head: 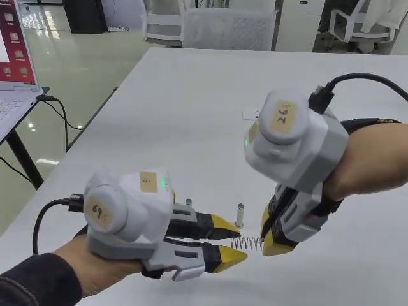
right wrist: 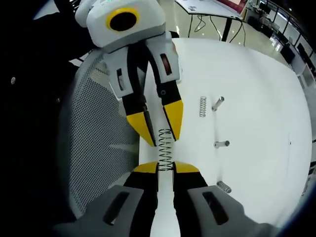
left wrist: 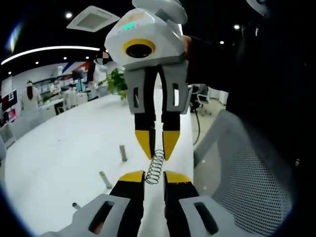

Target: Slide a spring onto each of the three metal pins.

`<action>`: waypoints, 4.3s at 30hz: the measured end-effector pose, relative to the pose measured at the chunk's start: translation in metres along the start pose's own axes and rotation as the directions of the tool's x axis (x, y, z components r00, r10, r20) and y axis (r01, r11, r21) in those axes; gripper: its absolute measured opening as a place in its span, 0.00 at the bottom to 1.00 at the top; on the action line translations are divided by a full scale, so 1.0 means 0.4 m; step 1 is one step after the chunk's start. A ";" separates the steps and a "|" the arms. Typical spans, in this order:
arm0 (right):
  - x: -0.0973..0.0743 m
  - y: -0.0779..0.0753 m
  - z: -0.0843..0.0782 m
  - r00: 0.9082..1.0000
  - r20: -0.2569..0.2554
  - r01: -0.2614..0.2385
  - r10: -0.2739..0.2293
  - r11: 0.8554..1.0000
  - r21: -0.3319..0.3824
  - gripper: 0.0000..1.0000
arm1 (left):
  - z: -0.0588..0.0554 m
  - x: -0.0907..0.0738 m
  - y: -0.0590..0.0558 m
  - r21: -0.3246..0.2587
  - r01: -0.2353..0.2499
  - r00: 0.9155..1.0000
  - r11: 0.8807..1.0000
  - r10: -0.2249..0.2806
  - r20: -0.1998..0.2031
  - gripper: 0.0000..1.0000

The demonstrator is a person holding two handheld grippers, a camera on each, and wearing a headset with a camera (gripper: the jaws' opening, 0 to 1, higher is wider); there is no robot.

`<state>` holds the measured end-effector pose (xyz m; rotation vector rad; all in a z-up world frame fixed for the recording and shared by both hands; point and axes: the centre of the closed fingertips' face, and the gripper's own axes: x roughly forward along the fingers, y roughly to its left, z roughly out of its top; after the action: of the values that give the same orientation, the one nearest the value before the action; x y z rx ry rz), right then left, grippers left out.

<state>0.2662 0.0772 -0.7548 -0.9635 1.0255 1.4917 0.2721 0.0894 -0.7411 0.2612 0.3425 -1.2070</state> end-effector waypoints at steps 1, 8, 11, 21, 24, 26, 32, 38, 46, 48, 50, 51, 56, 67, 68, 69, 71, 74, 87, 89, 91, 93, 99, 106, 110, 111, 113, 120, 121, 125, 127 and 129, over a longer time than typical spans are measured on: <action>0.001 0.001 0.000 1.000 -0.001 -0.002 0.002 1.000 -0.001 0.07 | -0.003 0.001 -0.001 0.005 0.001 1.000 1.000 -0.001 -0.004 0.07; -0.017 0.003 0.013 1.000 0.010 0.011 -0.011 1.000 -0.008 0.07 | -0.014 0.004 0.001 0.012 -0.004 1.000 1.000 0.004 -0.023 0.04; -0.034 0.004 0.029 0.999 0.033 0.020 -0.020 1.000 -0.013 0.07 | -0.019 0.006 0.002 0.010 -0.003 0.999 1.000 0.004 -0.032 0.03; -0.061 0.005 0.082 0.994 0.100 0.051 -0.046 0.998 -0.047 0.07 | -0.018 0.009 0.005 0.000 -0.006 1.000 1.000 0.006 -0.029 0.03; -0.065 0.009 0.097 0.992 0.117 0.055 -0.048 0.997 -0.054 0.07 | -0.016 0.010 0.004 -0.001 -0.005 1.000 1.000 0.005 -0.025 0.03; -0.065 0.010 0.103 0.991 0.122 0.057 -0.049 0.997 -0.061 0.07 | -0.014 0.011 0.004 -0.001 -0.005 1.000 1.000 0.005 -0.023 0.03; -0.061 0.019 0.123 0.991 0.124 0.059 -0.049 0.995 -0.080 0.07 | -0.013 0.014 0.003 -0.005 -0.002 1.000 1.000 0.002 -0.022 0.03; -0.060 0.015 0.119 0.992 0.118 0.062 -0.051 0.994 -0.092 0.08 | -0.015 0.014 0.005 -0.011 -0.008 1.000 1.000 0.008 -0.024 0.02; -0.040 0.017 0.109 0.994 0.103 0.053 -0.042 0.993 -0.103 0.09 | -0.011 0.013 0.006 -0.026 -0.008 1.000 1.000 0.007 -0.014 0.02; -0.033 0.013 0.104 0.995 0.090 0.057 -0.047 0.993 -0.108 0.08 | -0.010 0.012 0.006 -0.027 -0.007 1.000 1.000 0.006 -0.012 0.02; -0.031 0.013 0.105 0.995 0.093 0.051 -0.041 0.993 -0.102 0.08 | -0.010 0.012 0.005 -0.026 -0.006 1.000 1.000 0.005 -0.012 0.02; -0.030 0.013 0.105 0.995 0.093 0.049 -0.040 0.994 -0.101 0.08 | -0.009 0.013 0.004 -0.026 -0.005 1.000 1.000 0.005 -0.012 0.02; -0.024 0.013 0.106 0.995 0.094 0.043 -0.034 0.995 -0.095 0.08 | -0.004 0.013 -0.001 -0.027 -0.001 1.000 1.000 0.001 -0.009 0.02; -0.040 -0.015 0.102 0.993 0.100 0.071 -0.063 0.995 -0.075 0.08 | -0.003 -0.002 0.024 -0.057 -0.033 0.999 0.998 0.033 0.005 0.12; -0.041 -0.016 0.100 0.993 0.099 0.072 -0.065 0.995 -0.072 0.08 | -0.003 -0.004 0.025 -0.059 -0.034 0.999 0.998 0.034 0.004 0.13; -0.043 -0.019 0.097 0.993 0.098 0.074 -0.067 0.995 -0.069 0.08 | -0.004 -0.007 0.028 -0.064 -0.037 0.999 0.997 0.038 0.003 0.13; -0.045 -0.023 0.094 0.993 0.097 0.078 -0.071 0.995 -0.063 0.08 | -0.004 -0.013 0.031 -0.070 -0.043 0.999 0.997 0.043 0.002 0.16; -0.049 -0.032 0.085 0.992 0.096 0.086 -0.081 0.995 -0.051 0.08 | 0.003 -0.032 0.040 -0.081 -0.059 0.998 0.995 0.060 0.010 0.20; -0.056 -0.070 0.068 0.989 0.089 0.124 -0.122 0.992 -0.018 0.08 | -0.014 -0.138 0.090 -0.122 -0.166 0.986 0.979 0.167 0.004 0.33; -0.057 -0.078 0.067 0.988 0.089 0.130 -0.129 0.991 -0.013 0.08 | -0.017 -0.155 0.096 -0.127 -0.185 0.982 0.974 0.188 0.007 0.34; -0.059 -0.088 0.062 0.987 0.080 0.144 -0.142 0.990 -0.010 0.08 | -0.021 -0.169 0.100 -0.133 -0.201 0.979 0.971 0.203 0.005 0.35; -0.061 -0.097 0.059 0.985 0.079 0.152 -0.151 0.988 -0.007 0.08 | -0.032 -0.186 0.103 -0.145 -0.218 0.975 0.965 0.221 0.003 0.35; -0.061 -0.127 0.054 0.982 0.078 0.170 -0.170 0.985 0.009 0.08 | -0.055 -0.215 0.106 -0.197 -0.264 0.963 0.944 0.271 0.008 0.41; -0.055 -0.183 0.046 0.975 0.073 0.208 -0.210 0.978 0.032 0.08 | -0.060 -0.206 0.100 -0.214 -0.285 0.955 0.934 0.296 0.021 0.47; -0.044 -0.219 0.048 0.968 0.074 0.239 -0.240 0.971 0.027 0.08 | -0.059 -0.192 0.096 -0.213 -0.276 0.957 0.937 0.288 0.028 0.49; -0.041 -0.226 0.048 0.967 0.073 0.244 -0.245 0.969 0.024 0.08 | -0.057 -0.189 0.093 -0.212 -0.273 0.958 0.938 0.285 0.027 0.49; -0.033 -0.241 0.050 0.965 0.072 0.250 -0.251 0.968 0.023 0.08 | -0.053 -0.185 0.090 -0.213 -0.268 0.959 0.940 0.281 0.030 0.50; 0.010 -0.266 0.043 0.969 0.057 0.240 -0.241 0.970 0.032 0.08 | -0.070 -0.166 0.074 -0.201 -0.244 0.968 0.949 0.252 0.015 0.52; 0.016 -0.273 0.040 0.969 0.057 0.237 -0.239 0.971 0.037 0.08 | -0.070 -0.166 0.074 -0.201 -0.241 0.968 0.949 0.250 0.016 0.52; 0.031 -0.284 0.032 0.971 0.052 0.230 -0.232 0.972 0.048 0.08 | -0.076 -0.166 0.077 -0.209 -0.243 0.968 0.947 0.251 0.014 0.52; 0.036 -0.282 0.030 0.973 0.051 0.224 -0.226 0.973 0.053 0.08 | -0.079 -0.166 0.077 -0.213 -0.242 0.968 0.947 0.250 0.012 0.52; 0.039 -0.282 0.030 0.973 0.051 0.223 -0.226 0.973 0.055 0.08 | -0.081 -0.164 0.075 -0.211 -0.239 0.969 0.948 0.246 0.007 0.52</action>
<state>0.3747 0.1040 -0.7787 -0.9635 0.8774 1.2938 0.2759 0.1685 -0.7447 0.0969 0.3933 -0.9230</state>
